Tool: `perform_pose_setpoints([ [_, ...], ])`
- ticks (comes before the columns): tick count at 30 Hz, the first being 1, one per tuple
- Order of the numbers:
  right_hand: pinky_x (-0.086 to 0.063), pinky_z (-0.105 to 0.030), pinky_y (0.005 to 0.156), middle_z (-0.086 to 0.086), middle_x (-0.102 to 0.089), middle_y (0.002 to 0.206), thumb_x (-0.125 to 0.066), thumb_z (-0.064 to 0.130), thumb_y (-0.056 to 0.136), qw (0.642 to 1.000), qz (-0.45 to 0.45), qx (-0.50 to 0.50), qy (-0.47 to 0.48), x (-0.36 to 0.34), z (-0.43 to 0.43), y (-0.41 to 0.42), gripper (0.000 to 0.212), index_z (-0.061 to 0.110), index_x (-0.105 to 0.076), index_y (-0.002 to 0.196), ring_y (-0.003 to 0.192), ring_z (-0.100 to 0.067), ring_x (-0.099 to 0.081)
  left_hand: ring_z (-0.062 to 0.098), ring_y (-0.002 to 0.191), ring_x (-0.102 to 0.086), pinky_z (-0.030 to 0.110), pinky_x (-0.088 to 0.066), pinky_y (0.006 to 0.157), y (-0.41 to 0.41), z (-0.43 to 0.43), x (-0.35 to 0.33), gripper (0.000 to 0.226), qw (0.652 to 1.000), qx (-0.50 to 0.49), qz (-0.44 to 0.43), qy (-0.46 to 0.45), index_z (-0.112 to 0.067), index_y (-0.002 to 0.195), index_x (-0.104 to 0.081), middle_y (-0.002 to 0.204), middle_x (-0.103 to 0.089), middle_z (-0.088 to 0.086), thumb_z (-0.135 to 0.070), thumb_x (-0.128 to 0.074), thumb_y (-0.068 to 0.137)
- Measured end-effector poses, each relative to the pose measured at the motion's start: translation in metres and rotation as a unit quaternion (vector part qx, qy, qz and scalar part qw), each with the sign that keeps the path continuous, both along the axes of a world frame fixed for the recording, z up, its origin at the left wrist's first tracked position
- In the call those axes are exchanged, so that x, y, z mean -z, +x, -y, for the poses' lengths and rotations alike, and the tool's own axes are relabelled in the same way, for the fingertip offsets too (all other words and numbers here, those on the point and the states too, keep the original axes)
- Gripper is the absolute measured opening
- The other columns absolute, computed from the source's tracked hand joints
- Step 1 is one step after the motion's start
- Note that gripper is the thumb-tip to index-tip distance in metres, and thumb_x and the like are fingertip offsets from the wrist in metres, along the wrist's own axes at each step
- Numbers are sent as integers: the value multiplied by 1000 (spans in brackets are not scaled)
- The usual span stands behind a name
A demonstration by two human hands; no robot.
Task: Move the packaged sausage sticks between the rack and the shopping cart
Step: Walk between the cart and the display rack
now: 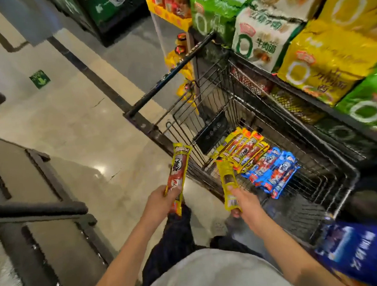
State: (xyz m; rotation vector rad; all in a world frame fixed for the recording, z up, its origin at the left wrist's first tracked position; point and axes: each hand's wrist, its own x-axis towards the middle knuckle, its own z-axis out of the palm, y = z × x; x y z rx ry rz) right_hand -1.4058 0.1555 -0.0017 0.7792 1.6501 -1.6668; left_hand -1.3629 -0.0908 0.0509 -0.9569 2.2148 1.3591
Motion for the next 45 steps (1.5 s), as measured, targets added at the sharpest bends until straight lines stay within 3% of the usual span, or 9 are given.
perform_pose_setpoints([
  [9, -34, -24, 41, -7, -62, 69, -64, 41, 90, 968, 24, 239, 76, 4, -8, -63, 30, 11, -65, 87, 46, -16, -51, 18, 51, -57, 23, -45, 49, -187, -22, 32, 36, 972, 228, 14, 50, -20, 80, -57, 61, -60, 5, -55, -57, 90],
  [14, -31, -28, 48, -10, -55, 71, -57, 33, 91, 948, 76, 287, 113, 21, 10, -99, 21, 15, -58, 81, 52, -22, -47, 18, 55, -58, 30, -49, 50, -259, -31, 82, 42, 943, 315, 78, 68, -14, 97, -55, 68, -60, 2, -55, -55, 89],
  [19, -32, -23, 43, -6, -50, 75, -56, 41, 80, 958, 108, 236, 117, 40, 9, -149, 26, 19, -58, 94, 59, -19, -44, 21, 66, -54, 29, -45, 54, -299, -55, 114, 20, 922, 335, 143, 131, -12, 100, -53, 78, -58, 8, -29, -61, 94],
  [22, -45, -30, 60, -3, -62, 88, -54, 48, 82, 966, 114, 193, 126, 60, 4, -190, 33, 21, -61, 99, 72, -19, -55, 16, 56, -49, 24, -41, 46, -327, -69, 145, 13, 916, 340, 165, 139, -10, 100, -51, 73, -55, 9, -14, -61, 93],
  [26, -42, -29, 67, 1, -57, 80, -51, 42, 91, 970, 121, 159, 138, 105, -1, -235, 22, 22, -61, 97, 71, -16, -53, 14, 46, -47, 27, -40, 43, -353, -84, 201, 8, 899, 377, 192, 110, -6, 95, -52, 64, -53, 9, -4, -57, 88],
  [28, -42, -27, 68, 0, -60, 86, -55, 35, 91, 968, 119, 170, 142, 136, -4, -249, 29, 16, -63, 111, 76, -16, -56, 18, 45, -49, 32, -45, 47, -361, -94, 236, 6, 896, 389, 198, 79, -6, 88, -54, 61, -54, 10, -7, -58, 84],
  [31, -41, -23, 75, -10, -62, 115, -59, 31, 93, 963, 146, 169, 149, 183, -3, -263, 41, 7, -58, 126, 103, -25, -60, 37, 71, -68, 47, -57, 64, -366, -102, 314, 43, 893, 405, 191, 34, -11, 105, -59, 83, -67, 20, -35, -65, 70],
  [36, -42, -27, 97, -6, -53, 140, -65, 44, 87, 942, 169, 77, 279, 241, -2, -276, 62, 16, -47, 140, 126, -24, -52, 24, 102, -62, 22, -38, 75, -371, -118, 326, 43, 888, 436, 141, -32, -20, 121, -52, 114, -65, 4, -37, -65, 84],
  [45, -46, -34, 81, -13, -63, 115, -67, 37, 86, 939, 91, 12, 332, 280, 11, -269, 51, 17, -45, 126, 106, -34, -62, 27, 108, -58, 30, -42, 86, -367, -136, 355, 45, 896, 417, 148, -41, -13, 130, -43, 119, -60, 8, -24, -60, 90],
])
